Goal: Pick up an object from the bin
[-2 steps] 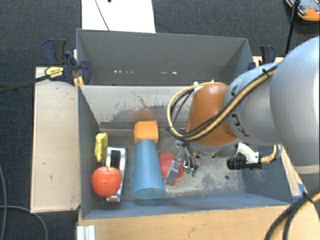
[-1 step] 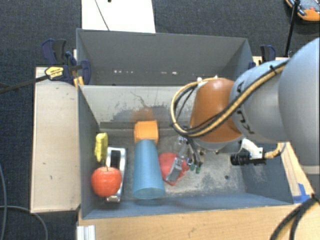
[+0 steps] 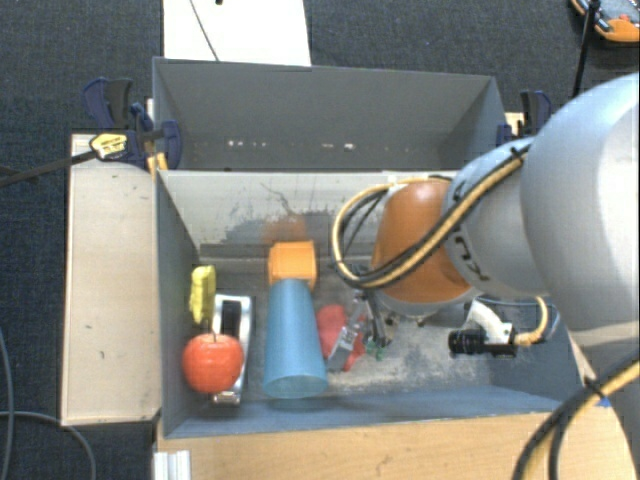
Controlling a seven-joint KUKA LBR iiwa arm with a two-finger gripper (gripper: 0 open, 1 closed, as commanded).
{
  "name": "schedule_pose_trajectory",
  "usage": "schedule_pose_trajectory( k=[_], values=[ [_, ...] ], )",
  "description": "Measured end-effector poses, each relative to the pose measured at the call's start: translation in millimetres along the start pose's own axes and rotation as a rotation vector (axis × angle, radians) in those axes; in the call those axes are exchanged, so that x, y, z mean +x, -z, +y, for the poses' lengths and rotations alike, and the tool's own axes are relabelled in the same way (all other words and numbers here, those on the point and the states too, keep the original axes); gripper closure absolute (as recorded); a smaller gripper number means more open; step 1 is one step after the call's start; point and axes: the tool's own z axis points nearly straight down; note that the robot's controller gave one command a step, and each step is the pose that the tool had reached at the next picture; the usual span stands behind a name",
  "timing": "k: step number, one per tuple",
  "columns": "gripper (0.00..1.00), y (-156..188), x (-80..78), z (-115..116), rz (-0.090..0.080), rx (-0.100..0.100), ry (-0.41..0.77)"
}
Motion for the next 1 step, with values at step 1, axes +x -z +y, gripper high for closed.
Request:
schedule_pose_trajectory(
  k=[1],
  values=[
    [1.0, -7.0, 2.4, 13.7, -0.001, -0.001, 0.12]
  ],
)
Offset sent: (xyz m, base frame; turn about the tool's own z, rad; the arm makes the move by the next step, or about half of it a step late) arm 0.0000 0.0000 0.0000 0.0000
